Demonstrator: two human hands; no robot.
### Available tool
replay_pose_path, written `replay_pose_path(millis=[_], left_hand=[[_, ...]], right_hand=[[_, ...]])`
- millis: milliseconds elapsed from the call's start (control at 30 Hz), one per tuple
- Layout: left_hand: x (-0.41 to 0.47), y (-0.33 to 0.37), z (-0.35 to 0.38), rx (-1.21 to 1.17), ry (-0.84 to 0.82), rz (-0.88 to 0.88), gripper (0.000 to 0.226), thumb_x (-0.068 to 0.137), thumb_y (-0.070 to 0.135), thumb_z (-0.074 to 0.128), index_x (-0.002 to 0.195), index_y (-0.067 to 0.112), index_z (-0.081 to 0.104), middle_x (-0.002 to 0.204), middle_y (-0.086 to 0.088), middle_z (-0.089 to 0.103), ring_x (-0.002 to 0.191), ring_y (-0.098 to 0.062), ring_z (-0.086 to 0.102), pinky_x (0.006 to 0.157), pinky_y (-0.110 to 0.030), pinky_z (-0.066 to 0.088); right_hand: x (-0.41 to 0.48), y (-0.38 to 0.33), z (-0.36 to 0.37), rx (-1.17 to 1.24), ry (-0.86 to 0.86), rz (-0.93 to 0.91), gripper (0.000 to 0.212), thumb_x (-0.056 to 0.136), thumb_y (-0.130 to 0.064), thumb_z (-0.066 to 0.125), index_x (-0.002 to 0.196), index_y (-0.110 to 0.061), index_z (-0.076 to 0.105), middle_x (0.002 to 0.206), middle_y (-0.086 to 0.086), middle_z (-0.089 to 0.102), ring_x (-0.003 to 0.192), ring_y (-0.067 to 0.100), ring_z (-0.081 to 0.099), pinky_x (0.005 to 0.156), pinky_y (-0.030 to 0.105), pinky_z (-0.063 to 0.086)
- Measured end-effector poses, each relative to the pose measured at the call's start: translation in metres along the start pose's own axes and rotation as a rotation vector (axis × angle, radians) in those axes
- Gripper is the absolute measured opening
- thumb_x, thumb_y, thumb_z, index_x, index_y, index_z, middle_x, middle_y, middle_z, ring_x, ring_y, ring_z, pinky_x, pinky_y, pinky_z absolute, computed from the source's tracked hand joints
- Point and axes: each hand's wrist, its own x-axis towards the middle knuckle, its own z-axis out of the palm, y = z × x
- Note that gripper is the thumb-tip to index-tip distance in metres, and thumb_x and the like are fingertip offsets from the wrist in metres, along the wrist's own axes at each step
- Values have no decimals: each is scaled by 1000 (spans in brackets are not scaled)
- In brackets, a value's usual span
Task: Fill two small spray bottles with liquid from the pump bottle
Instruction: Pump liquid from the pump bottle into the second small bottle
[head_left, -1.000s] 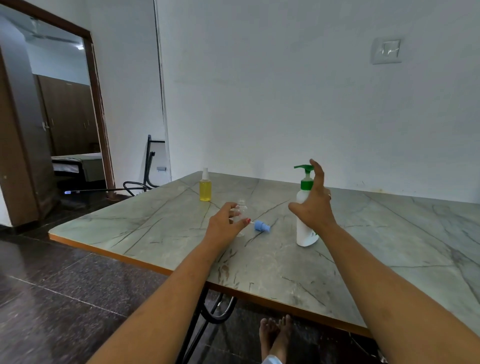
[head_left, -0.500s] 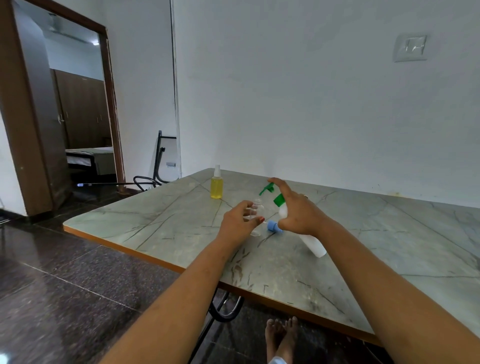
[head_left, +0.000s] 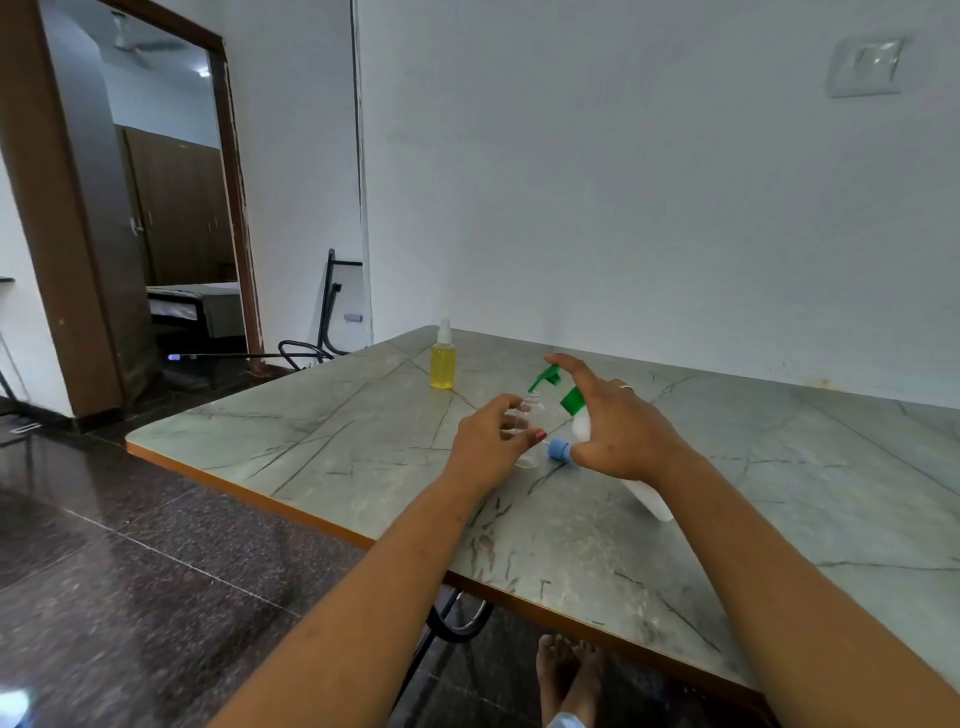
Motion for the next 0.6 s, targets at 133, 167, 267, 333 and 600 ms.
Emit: replay_pose_path(millis=[133,167,267,333,600], left_hand=[[0,-2,0,11,5,18,43,83,24,70,122,16,55,115,-5,64,98,-13,61,84,-20,49],[0,-2,1,16,5,19,42,83,25,70,121,17,55,115,-4,64,97,-12,60,83,-18,48],[1,-2,1,4,1,-7,40,83,26,69,120,19,54,108,1,62,92,-9,57,71,-9,44],[2,-2,-1,-19,-18,-42,38,84,26,68,118,22,53,103,5,59,92,-9,56,70,-10,43],[9,-6,-8,-144,-157,-146,31,85,23,67,113,24,55,108,1,64,102,-15,60,86,-30,54]], right_hand=[[0,3,-1,-20,1,1,100,71,-31,73,143,-47,5,123,3,55,90,17,50,77,35,54],[0,3,-1,-23,0,-3,100,71,-32,73,143,-47,5,123,3,55,90,17,49,77,34,54],[1,2,1,-39,-3,-23,97,74,-32,72,144,-46,7,119,3,56,88,16,47,74,32,50],[1,1,3,-47,15,-31,96,74,-32,71,143,-46,7,121,2,56,92,16,46,74,32,50],[1,1,10,-99,68,-40,90,75,-34,70,142,-44,10,123,-2,56,104,21,49,73,31,46]])
